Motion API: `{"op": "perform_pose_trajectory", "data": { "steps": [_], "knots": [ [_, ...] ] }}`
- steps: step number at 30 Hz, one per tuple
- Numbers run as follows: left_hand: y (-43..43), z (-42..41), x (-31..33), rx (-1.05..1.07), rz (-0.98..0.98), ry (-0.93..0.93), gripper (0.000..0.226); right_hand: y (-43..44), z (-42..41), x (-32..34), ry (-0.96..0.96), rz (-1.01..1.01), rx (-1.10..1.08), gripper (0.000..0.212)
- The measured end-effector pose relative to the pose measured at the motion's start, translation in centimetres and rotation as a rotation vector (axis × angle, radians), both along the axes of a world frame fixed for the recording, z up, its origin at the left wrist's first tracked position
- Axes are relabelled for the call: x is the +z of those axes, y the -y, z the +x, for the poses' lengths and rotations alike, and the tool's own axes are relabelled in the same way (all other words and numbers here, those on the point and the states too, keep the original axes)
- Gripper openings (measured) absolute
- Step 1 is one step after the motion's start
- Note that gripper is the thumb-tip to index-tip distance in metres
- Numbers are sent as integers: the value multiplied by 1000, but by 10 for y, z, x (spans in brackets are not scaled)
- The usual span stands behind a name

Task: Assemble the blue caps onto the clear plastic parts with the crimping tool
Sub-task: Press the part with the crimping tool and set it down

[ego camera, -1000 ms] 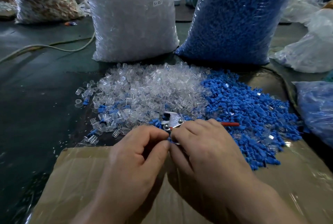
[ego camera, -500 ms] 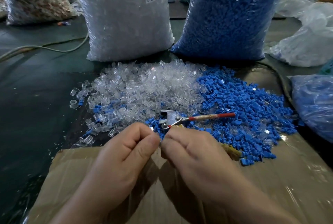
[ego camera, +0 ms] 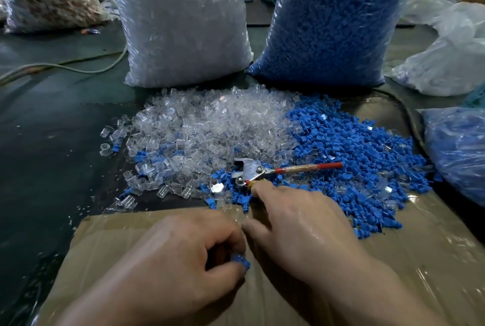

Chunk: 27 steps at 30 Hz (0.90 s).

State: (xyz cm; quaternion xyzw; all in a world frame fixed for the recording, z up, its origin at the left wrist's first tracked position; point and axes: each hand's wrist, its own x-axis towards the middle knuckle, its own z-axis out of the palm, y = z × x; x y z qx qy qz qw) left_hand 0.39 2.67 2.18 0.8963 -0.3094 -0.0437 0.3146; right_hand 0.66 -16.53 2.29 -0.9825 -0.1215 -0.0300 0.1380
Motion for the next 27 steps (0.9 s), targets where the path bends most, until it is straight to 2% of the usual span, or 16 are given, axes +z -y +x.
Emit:
{"op": "perform_pose_trajectory", "data": {
  "steps": [3, 6, 8, 10, 12, 16, 20, 23, 25, 27],
  "knots": [
    [0, 0, 0, 158, -95, -71, 18, -1, 0, -4, 46, -10, 30, 35],
    [-3, 6, -6, 438, -103, 62, 10, -5, 2, -5, 63, -14, 49, 37],
    [-3, 9, -9, 553, -34, 113, 17, -10, 5, -7, 67, -24, 77, 36],
    [-1, 9, -14, 540, 119, 140, 35, -14, 8, -7, 77, -32, 91, 30],
    [3, 8, -15, 506, 211, 158, 41, -15, 10, -7, 76, -32, 91, 24],
    [6, 8, -14, 460, 187, 168, 29, -15, 13, -9, 63, -37, 98, 15],
    [9, 10, -18, 408, 157, 211, 11, -14, 13, -7, 48, -16, 77, 15],
    [12, 10, -21, 433, 63, 209, 7, -13, 14, -5, 50, 64, 71, 9],
    [14, 10, -22, 510, -126, 161, 10, -11, 14, -5, 59, 178, 62, 16],
    [17, 9, -20, 585, -355, 16, 8, -7, 16, -5, 55, 348, 17, 15]
  ]
}}
